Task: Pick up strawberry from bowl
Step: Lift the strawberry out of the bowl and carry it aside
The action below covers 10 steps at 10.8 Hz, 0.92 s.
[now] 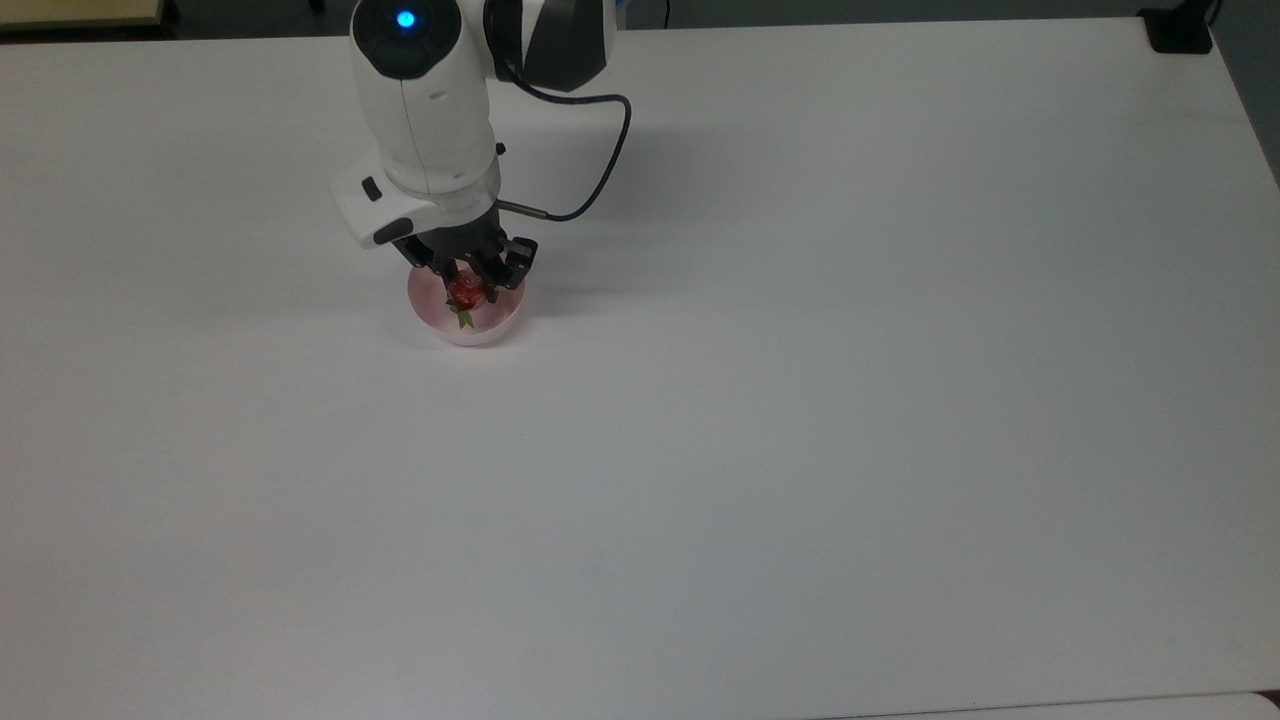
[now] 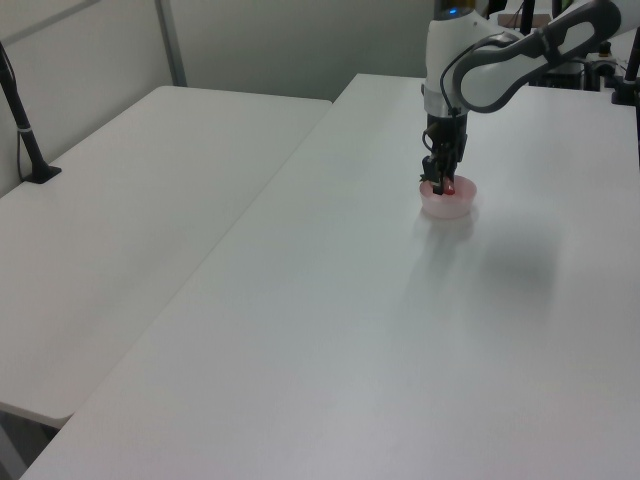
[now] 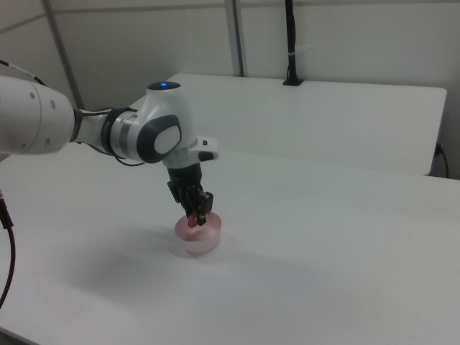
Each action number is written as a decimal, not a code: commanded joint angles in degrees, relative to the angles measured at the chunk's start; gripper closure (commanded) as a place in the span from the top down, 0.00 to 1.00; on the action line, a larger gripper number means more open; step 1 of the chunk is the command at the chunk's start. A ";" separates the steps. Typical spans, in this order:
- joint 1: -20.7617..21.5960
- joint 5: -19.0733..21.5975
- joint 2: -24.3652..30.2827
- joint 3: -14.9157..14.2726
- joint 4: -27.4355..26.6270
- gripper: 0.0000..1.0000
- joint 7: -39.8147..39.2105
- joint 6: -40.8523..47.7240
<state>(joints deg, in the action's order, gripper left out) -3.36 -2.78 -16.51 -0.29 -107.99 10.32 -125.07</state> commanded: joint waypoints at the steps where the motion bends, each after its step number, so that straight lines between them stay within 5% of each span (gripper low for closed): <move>1: -1.81 -0.83 4.03 0.20 1.02 0.41 -3.26 5.59; 5: -8.39 -3.62 6.23 -0.50 0.33 0.41 -20.67 13.00; 10: -18.24 -7.24 4.47 -0.86 -4.49 0.42 -30.70 8.10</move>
<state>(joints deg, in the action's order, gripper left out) -18.78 -8.42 -12.07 -1.01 -108.87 -17.36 -113.22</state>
